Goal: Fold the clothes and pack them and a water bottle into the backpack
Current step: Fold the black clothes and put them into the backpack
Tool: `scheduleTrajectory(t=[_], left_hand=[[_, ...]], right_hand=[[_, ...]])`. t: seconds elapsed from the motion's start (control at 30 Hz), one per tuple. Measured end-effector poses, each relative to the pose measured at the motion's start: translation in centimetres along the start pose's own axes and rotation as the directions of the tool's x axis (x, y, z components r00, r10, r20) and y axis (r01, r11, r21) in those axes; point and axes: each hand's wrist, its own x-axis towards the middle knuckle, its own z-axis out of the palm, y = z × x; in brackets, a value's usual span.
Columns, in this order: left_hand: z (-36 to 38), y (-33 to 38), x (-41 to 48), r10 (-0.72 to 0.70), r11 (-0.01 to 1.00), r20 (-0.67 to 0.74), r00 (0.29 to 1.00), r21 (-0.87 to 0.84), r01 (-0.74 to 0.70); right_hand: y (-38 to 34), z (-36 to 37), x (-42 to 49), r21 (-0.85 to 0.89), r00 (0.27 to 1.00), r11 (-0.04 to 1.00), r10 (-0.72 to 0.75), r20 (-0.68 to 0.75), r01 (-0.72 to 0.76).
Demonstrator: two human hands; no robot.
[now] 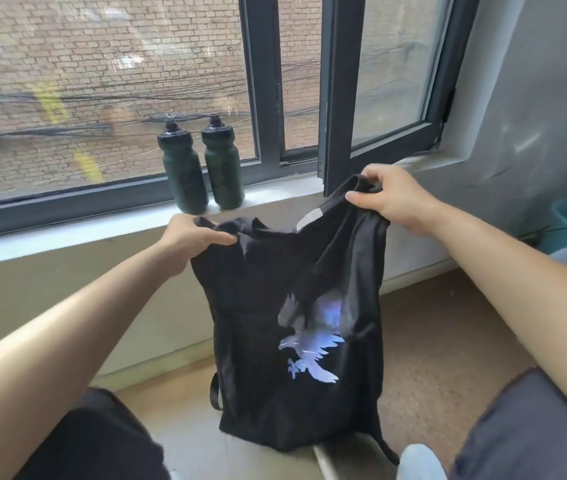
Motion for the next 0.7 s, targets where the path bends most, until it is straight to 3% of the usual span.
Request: scheduleTrajectory(t=[0.1,0.23,0.4,0.6,0.7], left_hand=[[-1.5,1.6,-0.9,0.002,0.983,0.029,1.000,0.184,-0.007],[-2.5,3.7,-1.8,0.032,0.969,0.044,0.998,0.242,-0.042],[-2.6,5.4,-3.2,-0.009,1.000,0.047,0.999,0.029,0.007],[-1.3,7.4,-5.2,0.046,0.978,-0.140,0.989,-0.194,-0.073],[-0.2,8.9,-6.7,0.104,0.964,-0.120,0.987,-0.231,-0.130]], right_hand=[[-0.4,0.0,-0.8,-0.016,0.999,1.000,-0.007,-0.040,0.007],[-0.1,0.8,-1.8,0.075,0.997,0.997,0.039,-0.073,-0.033],[-1.6,1.0,-2.4,0.375,0.983,0.922,0.149,-0.104,-0.100],[-3.9,2.7,-2.8,0.501,0.954,0.859,0.225,-0.196,-0.100],[-5.5,3.7,-3.0,0.533,0.955,0.841,0.230,-0.189,-0.097]])
